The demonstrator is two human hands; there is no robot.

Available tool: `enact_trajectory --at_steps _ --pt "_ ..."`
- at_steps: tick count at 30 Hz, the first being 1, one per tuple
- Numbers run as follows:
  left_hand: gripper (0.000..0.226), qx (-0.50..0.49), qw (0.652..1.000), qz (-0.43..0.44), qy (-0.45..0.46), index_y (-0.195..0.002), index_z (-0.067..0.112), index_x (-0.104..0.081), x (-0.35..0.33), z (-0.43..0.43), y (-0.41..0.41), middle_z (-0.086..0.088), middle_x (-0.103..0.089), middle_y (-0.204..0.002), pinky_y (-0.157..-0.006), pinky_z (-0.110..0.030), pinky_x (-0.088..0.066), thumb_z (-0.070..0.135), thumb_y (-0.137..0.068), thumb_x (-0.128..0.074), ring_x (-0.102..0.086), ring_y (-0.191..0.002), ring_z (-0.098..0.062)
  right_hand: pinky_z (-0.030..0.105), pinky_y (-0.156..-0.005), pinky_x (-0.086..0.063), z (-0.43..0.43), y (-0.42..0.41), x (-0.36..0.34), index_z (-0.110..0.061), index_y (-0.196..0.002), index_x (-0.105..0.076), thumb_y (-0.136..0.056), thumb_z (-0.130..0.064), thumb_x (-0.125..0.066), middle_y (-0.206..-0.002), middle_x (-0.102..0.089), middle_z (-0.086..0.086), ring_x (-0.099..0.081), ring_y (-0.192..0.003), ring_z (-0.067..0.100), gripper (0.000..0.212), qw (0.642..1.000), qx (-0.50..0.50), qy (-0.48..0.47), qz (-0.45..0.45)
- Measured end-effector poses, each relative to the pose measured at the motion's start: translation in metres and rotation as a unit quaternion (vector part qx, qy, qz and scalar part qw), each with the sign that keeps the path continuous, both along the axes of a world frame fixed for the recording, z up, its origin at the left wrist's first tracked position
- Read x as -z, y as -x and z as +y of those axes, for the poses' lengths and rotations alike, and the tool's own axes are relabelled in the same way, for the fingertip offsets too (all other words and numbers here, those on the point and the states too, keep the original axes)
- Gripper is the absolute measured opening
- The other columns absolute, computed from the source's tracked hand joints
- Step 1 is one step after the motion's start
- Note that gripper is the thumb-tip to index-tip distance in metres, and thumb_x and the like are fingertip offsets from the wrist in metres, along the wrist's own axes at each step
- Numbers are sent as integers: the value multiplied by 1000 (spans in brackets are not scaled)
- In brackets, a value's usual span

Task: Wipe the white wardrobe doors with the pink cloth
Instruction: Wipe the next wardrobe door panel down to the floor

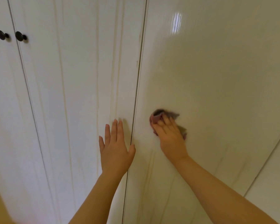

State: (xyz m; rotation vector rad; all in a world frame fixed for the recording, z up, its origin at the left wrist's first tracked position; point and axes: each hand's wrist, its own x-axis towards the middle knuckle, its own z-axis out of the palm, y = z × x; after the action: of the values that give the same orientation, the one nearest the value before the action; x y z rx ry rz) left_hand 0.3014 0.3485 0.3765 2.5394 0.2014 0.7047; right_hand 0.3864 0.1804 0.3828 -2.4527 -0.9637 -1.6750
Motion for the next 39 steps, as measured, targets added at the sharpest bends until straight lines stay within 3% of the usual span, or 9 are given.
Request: enact_trajectory --at_steps 5,11,16,20,23,25,28,34,39 --pt "80 -2 1000 1 -7 -148 20 19 8 3 0 3 20 -157 -114 -37 10 43 -97 -38 22 -143 -17 29 -99 -33 -23 7 18 -8 -107 -68 -76 -3 -43 -108 -69 3 -61 -107 21 40 966 -71 248 31" --pt "79 2 999 26 -20 -146 20 22 14 -9 0 3 23 -156 -114 -37 12 42 -98 -36 27 -140 -16 36 -110 -22 -15 -9 -13 -6 -120 -53 -75 5 -47 -117 -64 13 -44 -120 26 46 1000 -27 3 -9" --pt "81 15 1000 4 -26 -141 22 27 18 -14 -1 11 34 -141 -112 -35 13 40 -97 -39 33 -129 -8 31 -105 -30 -45 9 51 -12 -119 -54 -79 2 -43 -116 -66 2 -53 -116 20 44 976 -70 203 29" --pt "79 61 997 -18 -39 -136 23 26 21 -48 -10 10 30 -143 -112 -37 13 38 -96 -40 29 -132 -9 33 -103 -33 -76 3 -12 -11 -116 -56 -83 1 -54 -115 -66 9 -51 -115 24 36 998 -30 48 -26" --pt "78 82 988 -87 -102 -149 10 -19 23 -85 -21 -3 -18 -153 -113 -50 -13 37 -81 -45 -9 -143 -19 37 -110 -24 -98 1 0 -10 -117 -52 -90 -5 -51 -114 -66 14 -44 -120 28 27 997 3 -65 -44" --pt "75 81 983 -107 -126 -143 6 -31 25 -97 -26 -8 -38 -148 -113 -52 -17 39 -76 -40 -23 -137 -22 34 -111 -23 -107 12 43 -12 -117 -49 -81 3 -52 -113 -67 10 -44 -119 25 39 1000 10 -10 -22" --pt "75 77 980 -129 -130 -143 5 -29 27 -109 -28 -11 -39 -147 -108 -49 -12 38 -76 -38 -24 -136 -25 31 -97 -35 -133 32 60 -15 -117 -47 -78 1 -45 -109 -69 4 -47 -113 19 42 993 -2 114 25" --pt "76 65 979 -158 -116 -145 7 -23 23 -148 -32 -6 -24 -151 -112 -44 -3 36 -77 -38 -19 -139 -25 51 -93 -38 -184 16 -3 -5 -111 -56 -87 -4 -46 -111 -62 21 -44 -112 37 26 986 44 -163 -12" --pt "75 70 973 -175 -131 -145 7 -24 30 -167 -32 -6 -23 -151 -112 -44 -3 35 -77 -38 -19 -139 -26 37 -95 -39 -195 46 116 -15 -115 -49 -86 -5 -41 -111 -63 12 -46 -109 26 31 991 67 -82 84"
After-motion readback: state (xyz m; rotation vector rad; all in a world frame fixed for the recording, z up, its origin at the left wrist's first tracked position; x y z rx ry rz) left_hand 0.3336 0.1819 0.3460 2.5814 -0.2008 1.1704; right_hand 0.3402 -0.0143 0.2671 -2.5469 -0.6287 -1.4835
